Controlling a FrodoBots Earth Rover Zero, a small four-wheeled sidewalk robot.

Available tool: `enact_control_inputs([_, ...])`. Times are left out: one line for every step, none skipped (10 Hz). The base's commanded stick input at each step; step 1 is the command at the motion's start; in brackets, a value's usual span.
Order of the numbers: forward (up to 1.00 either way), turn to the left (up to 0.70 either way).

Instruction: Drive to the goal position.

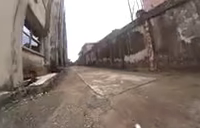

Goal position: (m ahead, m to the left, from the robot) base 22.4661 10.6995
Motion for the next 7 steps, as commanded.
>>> enact_control_inputs([0.30, 0.00])
enact_control_inputs([0.30, -0.60])
enact_control_inputs([0.30, -0.60])
enact_control_inputs([0.30, -0.60])
enact_control_inputs([0.30, -0.26])
enact_control_inputs([0.30, 0.00])
enact_control_inputs([0.30, 0.00])
